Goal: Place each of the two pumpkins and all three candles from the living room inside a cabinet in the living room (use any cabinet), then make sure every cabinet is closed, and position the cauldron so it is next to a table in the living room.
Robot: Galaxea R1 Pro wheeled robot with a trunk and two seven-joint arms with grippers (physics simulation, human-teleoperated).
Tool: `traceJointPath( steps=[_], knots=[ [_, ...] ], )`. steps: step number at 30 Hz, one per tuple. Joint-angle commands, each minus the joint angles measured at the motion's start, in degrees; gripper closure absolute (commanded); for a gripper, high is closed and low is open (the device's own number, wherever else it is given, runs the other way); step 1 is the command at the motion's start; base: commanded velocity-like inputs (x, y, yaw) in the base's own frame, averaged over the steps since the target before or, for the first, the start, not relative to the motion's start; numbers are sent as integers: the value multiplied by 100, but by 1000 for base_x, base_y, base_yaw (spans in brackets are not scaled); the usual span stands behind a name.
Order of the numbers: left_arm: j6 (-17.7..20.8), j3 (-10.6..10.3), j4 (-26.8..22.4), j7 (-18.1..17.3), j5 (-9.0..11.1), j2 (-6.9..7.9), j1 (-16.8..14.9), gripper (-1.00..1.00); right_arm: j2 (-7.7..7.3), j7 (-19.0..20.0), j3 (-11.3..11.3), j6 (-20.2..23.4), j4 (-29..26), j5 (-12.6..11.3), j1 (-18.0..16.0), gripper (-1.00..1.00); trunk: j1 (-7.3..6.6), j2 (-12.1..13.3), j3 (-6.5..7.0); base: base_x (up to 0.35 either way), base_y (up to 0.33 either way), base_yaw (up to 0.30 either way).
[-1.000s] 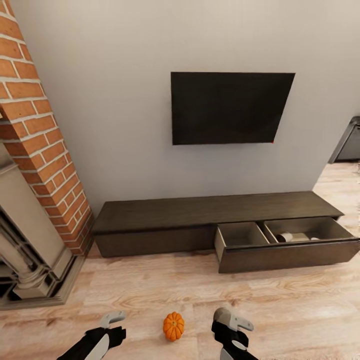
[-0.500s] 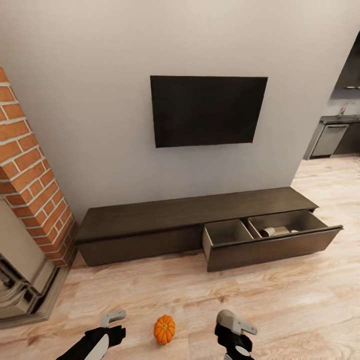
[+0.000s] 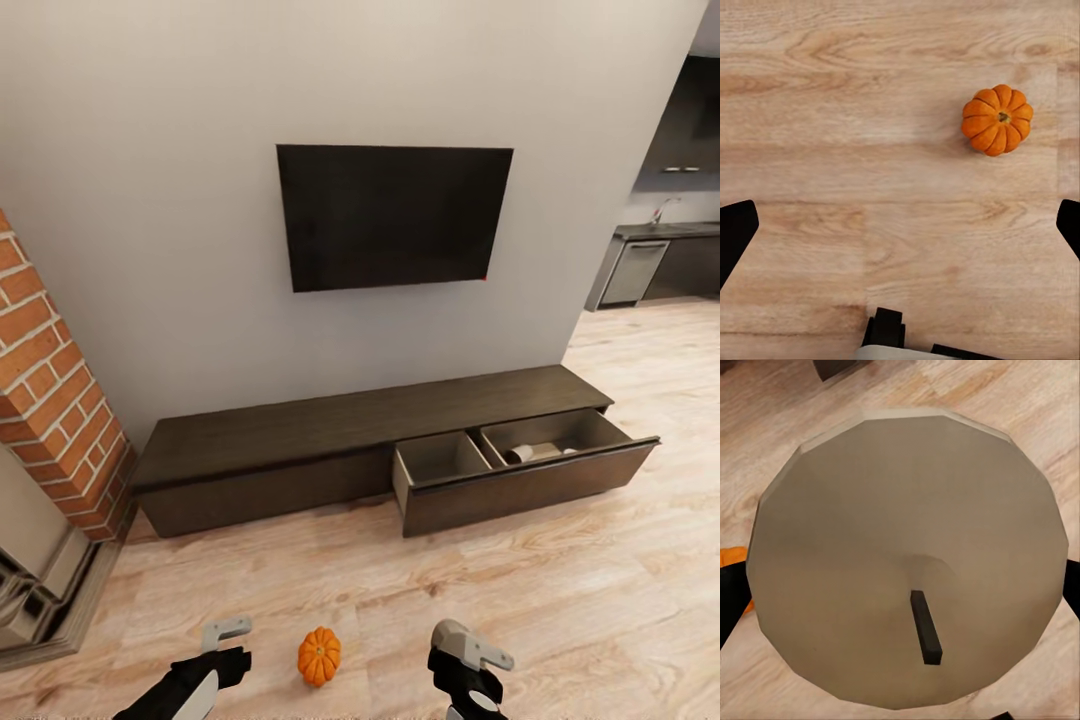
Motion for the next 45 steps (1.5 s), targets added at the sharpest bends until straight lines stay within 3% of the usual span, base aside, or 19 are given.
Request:
traceJointPath(
  steps=[1, 7, 16, 34, 45],
  knots=[
    [21, -48, -15, 50, 51, 1, -3, -100, 1, -23, 50, -38, -1, -80, -5, 100, 0, -4, -16, 0, -21, -4],
    [16, -48, -15, 50, 35, -10, -3, -100, -2, -22, 52, -54, -1, -105, -5, 100, 0, -4, -72, 0, -182, -1],
    [-259, -98, 186, 50, -292, -50, 0, -100, -12, -16, 59, -74, 3, -98, -5, 100, 0, -4, -138, 160, -252, 0],
    [-353, -116, 222, 50, -319, -55, -1, -100, -6, -5, 59, -79, 8, -114, -5, 100, 0, -4, -225, 97, -76, -154],
    [-357, -121, 222, 50, -322, -55, 4, -100, -13, -8, 59, -72, 8, -114, -5, 100, 0, -4, -293, 230, -227, -215]
  ],
)
